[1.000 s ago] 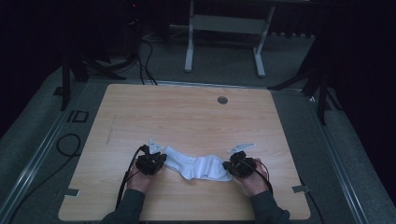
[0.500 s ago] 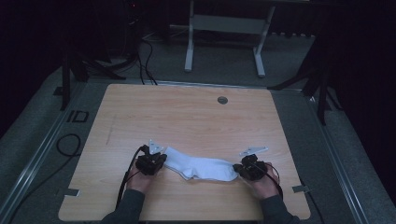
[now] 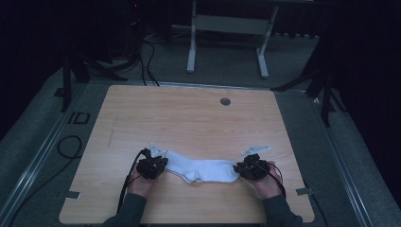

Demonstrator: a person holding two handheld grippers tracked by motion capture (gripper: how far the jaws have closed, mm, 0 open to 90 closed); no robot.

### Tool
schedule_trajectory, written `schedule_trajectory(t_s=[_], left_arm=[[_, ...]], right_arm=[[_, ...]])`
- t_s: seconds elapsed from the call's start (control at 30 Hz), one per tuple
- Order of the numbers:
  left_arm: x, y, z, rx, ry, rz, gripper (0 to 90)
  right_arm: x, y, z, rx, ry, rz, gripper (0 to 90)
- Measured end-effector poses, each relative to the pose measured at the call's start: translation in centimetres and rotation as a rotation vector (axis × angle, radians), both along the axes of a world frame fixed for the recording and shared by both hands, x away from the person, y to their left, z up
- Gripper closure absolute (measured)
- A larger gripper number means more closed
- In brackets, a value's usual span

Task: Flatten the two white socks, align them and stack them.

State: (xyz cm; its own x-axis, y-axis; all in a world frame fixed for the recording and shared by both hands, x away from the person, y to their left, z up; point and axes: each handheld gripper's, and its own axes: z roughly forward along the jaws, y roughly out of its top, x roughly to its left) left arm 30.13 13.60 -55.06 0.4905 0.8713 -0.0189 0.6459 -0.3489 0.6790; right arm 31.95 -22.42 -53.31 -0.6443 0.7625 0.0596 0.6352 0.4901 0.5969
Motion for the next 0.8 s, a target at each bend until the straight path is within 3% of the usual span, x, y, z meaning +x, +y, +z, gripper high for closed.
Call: schedule_trajectory(t_s=[0.13,0.33,0.73,0.8], left_arm=[[-0.1,0.2,0.1,-0.014,0.010,0.003,88.4],[-0.2,0.5,0.1,-0.062,0.025,0.002,84.5],[-0.6,0.8,0.8,-0.095,-0.062,-0.025,71.0],[-0.6,0.9,0.8,-0.076,-0.072,-0.023,68.2]], right_arm=[[0.0,-0.1,0.4,0.033,-0.018,0.002,54.9],[0.2,-0.6,1.3,0.067,-0.047,-0.030,49.6],[0.7,-1.4,1.3,0.072,-0.032,-0.067,42.4],[0.8,-1.4,1.2,0.069,-0.026,-0.069,41.8]])
